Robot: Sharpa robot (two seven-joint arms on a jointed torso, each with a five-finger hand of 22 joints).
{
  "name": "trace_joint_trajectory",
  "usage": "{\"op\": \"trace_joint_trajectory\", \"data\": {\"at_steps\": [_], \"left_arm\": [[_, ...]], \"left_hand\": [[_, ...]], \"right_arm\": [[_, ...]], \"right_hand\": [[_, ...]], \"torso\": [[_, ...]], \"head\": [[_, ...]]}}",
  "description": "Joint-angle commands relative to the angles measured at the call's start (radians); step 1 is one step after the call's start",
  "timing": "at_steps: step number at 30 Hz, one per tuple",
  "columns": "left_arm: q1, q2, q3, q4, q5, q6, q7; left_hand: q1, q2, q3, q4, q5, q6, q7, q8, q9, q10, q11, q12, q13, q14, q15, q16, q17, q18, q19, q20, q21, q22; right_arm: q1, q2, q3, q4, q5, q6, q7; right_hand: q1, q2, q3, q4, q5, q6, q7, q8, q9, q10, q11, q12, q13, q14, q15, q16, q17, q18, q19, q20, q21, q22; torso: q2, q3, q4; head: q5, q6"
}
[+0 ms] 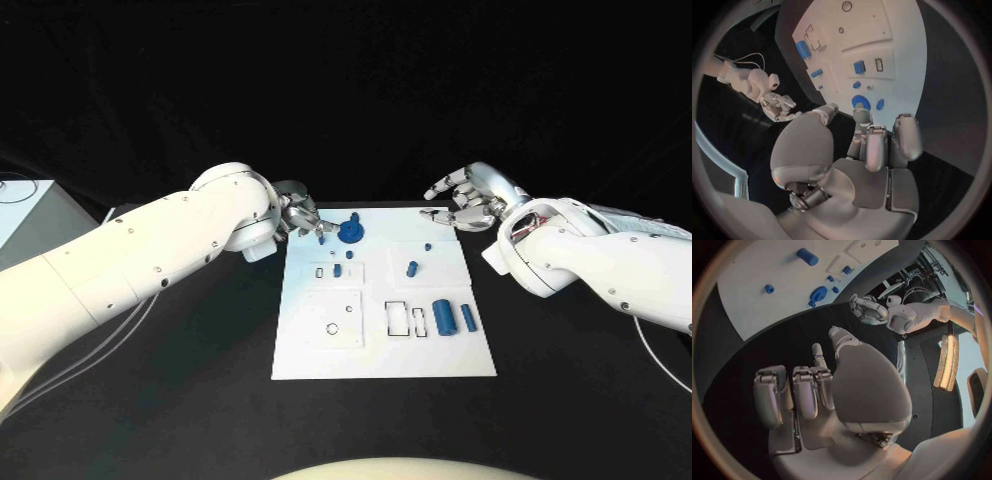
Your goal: Assemble the parts on the task board
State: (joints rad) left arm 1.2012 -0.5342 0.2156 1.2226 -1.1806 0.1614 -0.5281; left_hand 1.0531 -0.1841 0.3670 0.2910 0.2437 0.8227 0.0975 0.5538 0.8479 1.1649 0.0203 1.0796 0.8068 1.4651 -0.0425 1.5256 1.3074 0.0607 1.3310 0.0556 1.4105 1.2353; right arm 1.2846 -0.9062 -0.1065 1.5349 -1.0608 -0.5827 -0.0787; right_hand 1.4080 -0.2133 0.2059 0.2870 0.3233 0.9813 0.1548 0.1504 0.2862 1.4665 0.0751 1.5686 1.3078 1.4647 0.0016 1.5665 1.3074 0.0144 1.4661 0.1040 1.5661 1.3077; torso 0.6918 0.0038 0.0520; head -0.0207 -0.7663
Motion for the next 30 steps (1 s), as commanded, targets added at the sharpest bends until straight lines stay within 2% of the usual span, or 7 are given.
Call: {"op": "trace_joint_trajectory", "data": {"at_steps": [1,5,10,22,30], "left_arm": [[0.003,0.009,0.005,-0.031,0.052,-0.038,0.02],[0.006,0.028,0.008,-0.08,0.047,-0.051,0.026],[0.009,0.068,0.005,-0.157,0.017,-0.061,0.03],[0.019,0.132,-0.024,-0.285,-0.005,-0.014,0.028],[0.021,0.155,-0.041,-0.329,-0.001,0.006,0.025]], "left_hand": [[0.027,0.007,-0.006,0.0,0.008,-0.021,0.015,-0.045,-0.044,-0.022,0.015,-0.016,-0.026,0.075,0.015,-0.004,0.184,0.017,0.0,0.018,-0.005,-0.003],[0.052,0.01,-0.007,0.0,0.01,-0.034,0.028,-0.081,-0.086,-0.033,0.027,-0.021,-0.04,0.075,0.026,-0.003,0.184,0.018,-0.001,0.028,-0.006,-0.003],[0.059,0.01,-0.005,-0.001,0.01,-0.032,0.029,-0.085,-0.094,-0.03,0.028,-0.016,-0.035,0.077,0.027,0.0,0.188,0.017,0.003,0.03,-0.003,0.003],[0.065,0.013,-0.008,0.001,0.009,0.008,0.021,-0.072,-0.113,-0.013,0.022,0.007,-0.014,0.081,0.024,0.007,0.198,0.015,0.013,0.031,0.004,0.016],[0.055,0.014,-0.014,0.003,0.009,0.024,0.016,-0.059,-0.114,-0.009,0.018,0.013,-0.009,0.082,0.021,0.009,0.201,0.014,0.016,0.029,0.007,0.02]], "right_arm": [[0.0,0.0,0.0,-0.001,-0.008,-0.006,0.011],[0.0,0.0,0.001,-0.002,-0.007,-0.009,0.013],[0.0,0.002,0.002,-0.001,-0.005,-0.01,0.014],[0.005,0.003,0.006,0.005,-0.004,-0.01,0.013],[0.008,0.003,0.008,0.01,-0.006,-0.011,0.013]], "right_hand": [[-0.009,-0.002,0.005,0.003,0.005,-0.006,-0.001,0.001,0.001,0.099,-0.004,-0.004,0.258,0.106,-0.004,0.004,0.263,-0.013,0.103,-0.004,0.001,0.26],[-0.009,-0.002,0.005,0.003,0.005,-0.006,-0.001,0.001,0.001,0.099,-0.004,-0.004,0.258,0.106,-0.004,0.004,0.263,-0.013,0.103,-0.004,0.001,0.26],[-0.009,-0.002,0.005,0.003,0.005,-0.006,-0.001,0.001,0.001,0.099,-0.004,-0.004,0.258,0.106,-0.004,0.004,0.263,-0.013,0.103,-0.004,0.001,0.26],[-0.012,-0.002,0.005,0.002,0.005,-0.007,-0.001,0.001,0.001,0.098,-0.004,-0.005,0.257,0.106,-0.004,0.004,0.262,-0.013,0.102,-0.004,0.0,0.259],[-0.012,-0.002,0.005,0.002,0.005,-0.007,-0.001,0.001,0.001,0.098,-0.004,-0.005,0.257,0.106,-0.004,0.004,0.262,-0.013,0.102,-0.004,0.0,0.259]], "torso": [[0.001,0.0,0.0006],[0.004,-0.001,-0.0008],[0.01,-0.0017,-0.0017],[0.024,-0.0002,-0.0049],[0.033,-0.0002,-0.0066]], "head": [[0.004,0.006],[0.007,0.013],[0.011,0.023],[0.012,0.035],[0.013,0.041]]}}
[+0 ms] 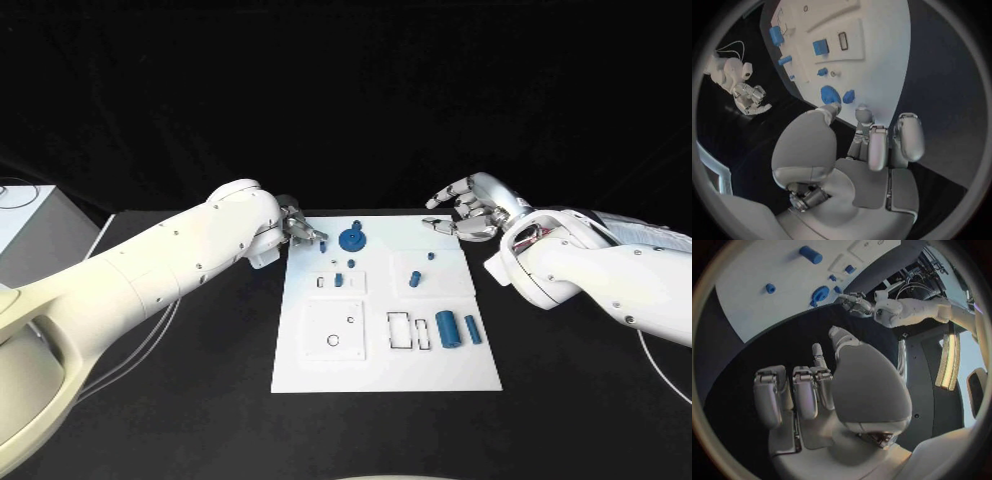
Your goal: Assemble the parts on the task board
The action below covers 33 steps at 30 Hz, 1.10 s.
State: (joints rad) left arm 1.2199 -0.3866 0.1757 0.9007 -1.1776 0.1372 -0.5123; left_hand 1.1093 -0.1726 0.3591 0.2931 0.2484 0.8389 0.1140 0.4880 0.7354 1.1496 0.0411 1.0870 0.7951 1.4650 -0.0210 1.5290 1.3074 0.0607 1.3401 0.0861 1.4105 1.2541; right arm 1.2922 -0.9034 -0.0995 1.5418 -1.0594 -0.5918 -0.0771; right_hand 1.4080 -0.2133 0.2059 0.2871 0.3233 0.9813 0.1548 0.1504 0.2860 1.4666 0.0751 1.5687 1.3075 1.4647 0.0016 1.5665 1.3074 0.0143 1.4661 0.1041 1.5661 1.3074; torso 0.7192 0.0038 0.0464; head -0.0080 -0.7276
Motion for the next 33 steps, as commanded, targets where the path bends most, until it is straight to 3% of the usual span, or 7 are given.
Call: {"op": "trace_joint_trajectory", "data": {"at_steps": [1,11,20,27,33], "left_arm": [[0.002,0.009,-0.002,-0.011,-0.002,0.03,0.009],[0.003,0.018,-0.005,-0.018,0.02,0.024,0.011],[0.003,0.016,-0.006,-0.011,0.027,0.025,0.01],[0.003,0.012,-0.006,-0.005,0.039,0.03,0.009],[0.003,0.013,-0.006,0.0,0.044,0.036,0.009]], "left_hand": [[-0.004,0.003,-0.007,0.001,0.004,0.008,-0.001,0.007,-0.001,0.006,-0.003,0.006,0.001,0.082,-0.001,0.006,0.201,0.014,0.007,-0.001,0.007,0.001],[-0.036,0.004,-0.026,0.001,0.002,0.016,-0.006,0.022,-0.002,0.01,-0.007,0.013,0.004,0.084,-0.005,0.008,0.205,0.013,0.011,-0.005,0.01,0.008],[-0.031,0.014,-0.023,-0.001,0.006,0.02,-0.01,0.031,0.002,0.011,-0.011,0.014,0.004,0.085,-0.007,0.01,0.207,0.012,0.012,-0.006,0.011,0.01],[0.039,0.041,0.023,-0.004,0.006,0.015,-0.017,0.051,0.008,0.012,-0.018,0.015,0.0,0.087,-0.014,0.013,0.212,0.011,0.014,-0.012,0.013,0.015],[0.095,0.041,0.074,-0.008,0.005,0.016,-0.023,0.07,0.015,0.013,-0.023,0.016,-0.003,0.088,-0.018,0.015,0.214,0.011,0.016,-0.015,0.015,0.019]], "right_arm": [[0.001,0.001,0.001,0.003,-0.007,-0.002,0.012],[0.003,0.001,0.002,0.004,-0.009,-0.001,0.011],[0.003,0.001,0.002,0.004,-0.01,-0.001,0.009],[0.003,0.001,0.002,0.004,-0.011,0.0,0.009],[0.003,0.002,0.002,0.004,-0.011,0.0,0.008]], "right_hand": [[-0.012,-0.002,0.005,0.002,0.005,-0.008,-0.001,0.001,0.002,0.098,-0.004,-0.005,0.258,0.106,-0.004,0.004,0.262,-0.013,0.102,-0.004,0.0,0.259],[-0.012,-0.002,0.005,0.002,0.005,-0.008,-0.001,0.001,0.002,0.098,-0.004,-0.005,0.258,0.106,-0.004,0.004,0.262,-0.013,0.102,-0.004,0.0,0.259],[-0.012,-0.002,0.006,0.002,0.006,-0.008,-0.001,0.002,0.002,0.099,-0.004,-0.004,0.259,0.106,-0.004,0.004,0.263,-0.013,0.103,-0.004,0.001,0.261],[-0.012,-0.002,0.006,0.001,0.006,-0.008,-0.001,0.003,0.002,0.099,-0.004,-0.004,0.259,0.106,-0.004,0.004,0.262,-0.013,0.103,-0.004,0.001,0.26],[-0.012,-0.002,0.006,0.001,0.006,-0.008,-0.001,0.003,0.002,0.099,-0.004,-0.004,0.259,0.106,-0.004,0.004,0.262,-0.013,0.103,-0.004,0.001,0.26]], "torso": [[0.006,-0.0003,-0.0011],[0.006,-0.0018,0.0004],[0.006,-0.0004,-0.0007],[0.006,-0.0004,-0.0002],[0.006,0.0005,-0.0004]], "head": [[0.0,0.002],[-0.003,-0.004],[-0.004,-0.006],[-0.004,-0.005],[-0.003,-0.006]]}}
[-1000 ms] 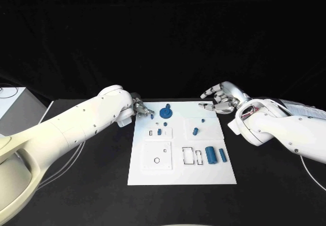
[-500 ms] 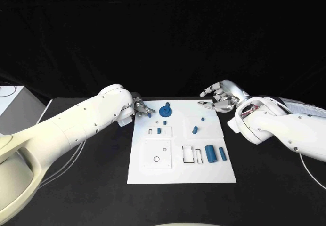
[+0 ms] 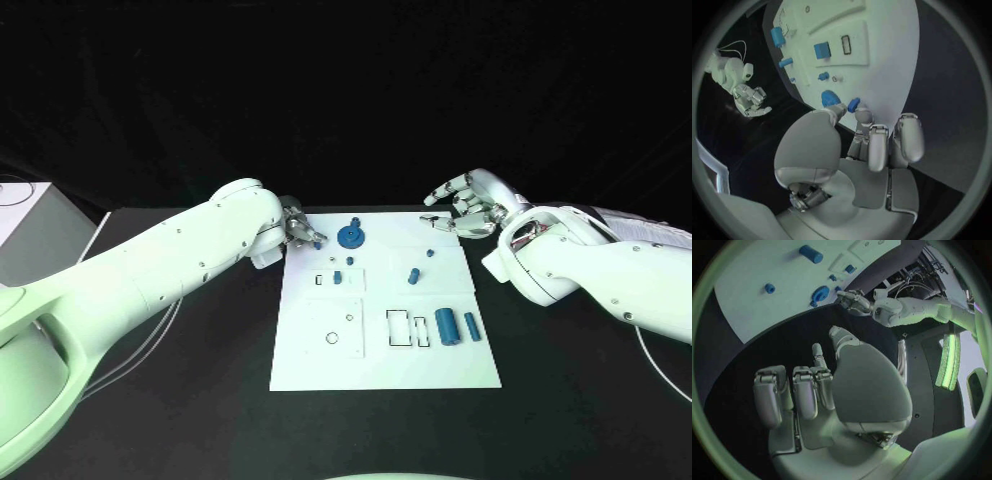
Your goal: Assemble the parts on the task board
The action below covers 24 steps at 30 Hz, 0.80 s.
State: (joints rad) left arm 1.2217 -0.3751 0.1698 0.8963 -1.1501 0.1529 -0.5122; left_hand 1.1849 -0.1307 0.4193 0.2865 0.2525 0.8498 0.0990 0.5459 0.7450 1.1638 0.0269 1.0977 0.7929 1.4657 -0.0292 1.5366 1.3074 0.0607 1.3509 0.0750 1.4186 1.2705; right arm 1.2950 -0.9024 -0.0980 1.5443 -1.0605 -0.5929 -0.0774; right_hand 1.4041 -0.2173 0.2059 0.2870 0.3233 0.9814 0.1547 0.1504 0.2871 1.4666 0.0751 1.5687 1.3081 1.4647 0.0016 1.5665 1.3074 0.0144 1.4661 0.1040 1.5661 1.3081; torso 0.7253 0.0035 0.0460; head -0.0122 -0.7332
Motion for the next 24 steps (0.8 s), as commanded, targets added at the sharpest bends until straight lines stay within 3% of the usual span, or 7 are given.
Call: {"op": "trace_joint_trajectory", "data": {"at_steps": [1,9,13,19,24], "left_arm": [[0.002,0.001,0.0,0.004,0.017,0.021,0.009],[0.001,-0.001,0.0,0.008,0.022,0.022,0.008],[0.001,-0.003,0.0,0.014,0.027,0.015,0.009],[0.001,-0.015,0.0,0.041,0.055,0.004,0.008],[0.001,-0.042,0.001,0.087,0.085,-0.005,0.008]], "left_hand": [[0.029,-0.002,0.025,-0.002,0.001,0.006,-0.01,0.018,0.009,0.0,-0.011,0.006,-0.001,0.087,-0.012,0.007,0.214,0.011,0.005,-0.005,0.007,0.002],[0.07,-0.028,0.152,-0.006,0.004,0.0,-0.028,0.086,0.068,0.007,-0.026,0.007,-0.004,0.088,-0.025,0.008,0.215,0.01,0.006,-0.016,0.008,0.006],[0.07,-0.052,0.26,-0.027,0.003,-0.01,-0.036,0.134,0.118,0.016,-0.034,0.014,0.004,0.088,-0.032,0.008,0.215,0.01,0.007,-0.023,0.008,0.008],[0.044,-0.075,0.405,-0.094,0.001,-0.027,-0.042,0.188,0.185,0.038,-0.04,0.036,0.031,0.089,-0.038,0.009,0.217,0.01,0.007,-0.028,0.008,0.011],[0.025,-0.078,0.453,-0.124,0.0,-0.032,-0.04,0.2,0.203,0.042,-0.04,0.041,0.036,0.088,-0.038,0.009,0.217,0.01,0.008,-0.029,0.008,0.012]], "right_arm": [[0.0,0.001,0.001,0.001,-0.01,0.002,0.008],[0.0,0.001,0.001,0.0,-0.01,0.004,0.006],[0.0,0.002,0.001,-0.001,-0.01,0.004,0.007],[0.0,0.002,0.001,-0.002,-0.01,0.004,0.007],[0.0,0.001,0.001,-0.004,-0.01,0.005,0.007]], "right_hand": [[-0.008,0.002,0.006,0.001,0.006,-0.008,-0.001,0.003,0.001,0.099,-0.004,-0.004,0.258,0.106,-0.004,0.004,0.262,-0.013,0.103,-0.004,0.001,0.26],[-0.008,0.002,0.006,0.001,0.006,-0.008,-0.001,0.003,0.001,0.099,-0.004,-0.004,0.258,0.106,-0.004,0.004,0.262,-0.013,0.103,-0.004,0.001,0.26],[-0.008,0.002,0.006,0.001,0.006,-0.008,-0.001,0.003,0.001,0.099,-0.004,-0.004,0.258,0.106,-0.004,0.004,0.262,-0.013,0.103,-0.004,0.001,0.26],[-0.008,0.002,0.006,0.001,0.006,-0.008,-0.001,0.003,0.001,0.099,-0.004,-0.004,0.258,0.106,-0.004,0.004,0.262,-0.013,0.103,-0.004,0.001,0.26],[-0.008,0.002,0.006,0.001,0.006,-0.008,-0.001,0.003,0.001,0.099,-0.004,-0.004,0.258,0.106,-0.004,0.004,0.262,-0.013,0.103,-0.004,0.001,0.26]], "torso": [[0.0,0.0008,-0.0002],[0.001,0.0003,0.0003],[0.001,0.0003,0.0003],[-0.001,-0.0002,0.0003],[-0.004,-0.0007,0.0026]], "head": [[0.001,0.0],[-0.001,-0.003],[-0.002,-0.003],[-0.003,-0.005],[-0.004,-0.008]]}}
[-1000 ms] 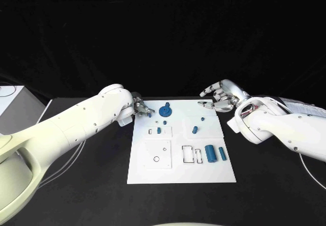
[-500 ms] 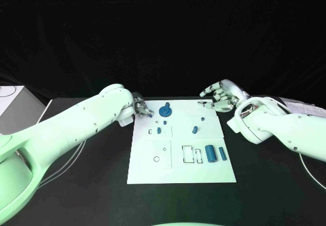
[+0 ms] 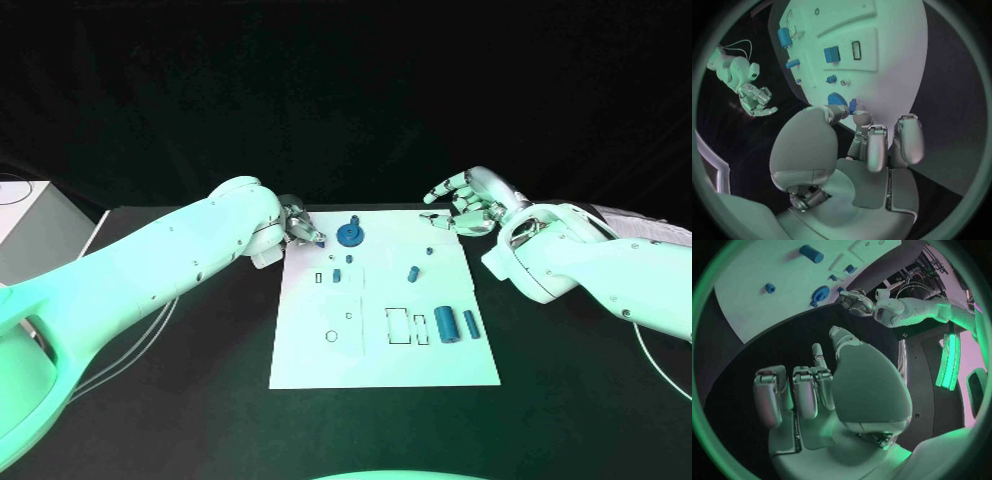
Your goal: Assemble the parts on the task board
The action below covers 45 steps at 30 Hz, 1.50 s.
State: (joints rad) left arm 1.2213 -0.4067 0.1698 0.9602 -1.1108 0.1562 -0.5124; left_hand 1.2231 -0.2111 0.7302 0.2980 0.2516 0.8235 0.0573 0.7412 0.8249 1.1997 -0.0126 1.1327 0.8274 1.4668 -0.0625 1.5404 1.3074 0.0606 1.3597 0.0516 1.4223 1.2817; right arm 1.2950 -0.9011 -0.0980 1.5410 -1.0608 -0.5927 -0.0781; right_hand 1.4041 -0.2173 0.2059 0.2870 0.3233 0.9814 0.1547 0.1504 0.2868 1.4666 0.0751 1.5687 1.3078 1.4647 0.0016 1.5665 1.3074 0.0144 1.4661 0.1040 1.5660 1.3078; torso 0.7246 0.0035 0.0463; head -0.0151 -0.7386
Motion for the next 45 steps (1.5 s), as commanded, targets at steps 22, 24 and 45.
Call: {"op": "trace_joint_trajectory", "data": {"at_steps": [22,24,45], "left_arm": [[-0.006,-0.168,-0.038,0.28,0.058,-0.129,0.011],[-0.008,-0.175,-0.045,0.293,0.045,-0.143,0.012],[-0.078,-0.211,-0.085,0.379,-0.059,-0.248,0.018]], "left_hand": [[-0.094,-0.007,0.259,-0.223,0.008,0.01,-0.001,0.025,0.154,0.04,-0.005,0.038,0.042,0.093,-0.01,0.012,0.23,0.005,0.017,-0.01,0.018,0.025],[-0.096,-0.007,0.261,-0.225,0.008,0.011,-0.002,0.025,0.155,0.041,-0.005,0.039,0.043,0.093,-0.01,0.013,0.23,0.005,0.018,-0.01,0.019,0.026],[-0.108,-0.009,0.276,-0.238,0.006,0.016,-0.004,0.028,0.158,0.045,-0.007,0.04,0.042,0.095,-0.012,0.015,0.234,0.004,0.023,-0.012,0.023,0.032]], "right_arm": [[0.0,-0.006,0.0,-0.022,-0.005,0.003,0.01],[0.0,-0.006,0.0,-0.025,-0.004,-0.001,0.013],[0.0,0.011,0.0,-0.076,0.282,-0.064,0.192]], "right_hand": [[-0.009,0.002,0.006,0.001,0.006,-0.008,-0.001,0.003,0.002,0.099,-0.004,-0.004,0.259,0.106,-0.004,0.004,0.262,-0.013,0.103,-0.004,0.001,0.26],[-0.009,0.002,0.006,0.001,0.006,-0.008,-0.001,0.003,0.002,0.099,-0.004,-0.004,0.259,0.106,-0.004,0.004,0.262,-0.013,0.103,-0.004,0.001,0.26],[-0.009,-0.065,0.257,-0.017,0.008,-0.078,0.057,0.021,0.029,-0.434,0.066,-1.316,-0.923,-0.42,0.086,-1.163,-0.762,0.168,-0.468,0.088,-1.38,-0.816]], "torso": [[-0.034,-0.01,0.0163],[-0.036,-0.0116,0.0159],[-0.033,-0.0109,0.015]], "head": [[0.005,-0.034],[0.006,-0.037],[0.007,-0.05]]}}
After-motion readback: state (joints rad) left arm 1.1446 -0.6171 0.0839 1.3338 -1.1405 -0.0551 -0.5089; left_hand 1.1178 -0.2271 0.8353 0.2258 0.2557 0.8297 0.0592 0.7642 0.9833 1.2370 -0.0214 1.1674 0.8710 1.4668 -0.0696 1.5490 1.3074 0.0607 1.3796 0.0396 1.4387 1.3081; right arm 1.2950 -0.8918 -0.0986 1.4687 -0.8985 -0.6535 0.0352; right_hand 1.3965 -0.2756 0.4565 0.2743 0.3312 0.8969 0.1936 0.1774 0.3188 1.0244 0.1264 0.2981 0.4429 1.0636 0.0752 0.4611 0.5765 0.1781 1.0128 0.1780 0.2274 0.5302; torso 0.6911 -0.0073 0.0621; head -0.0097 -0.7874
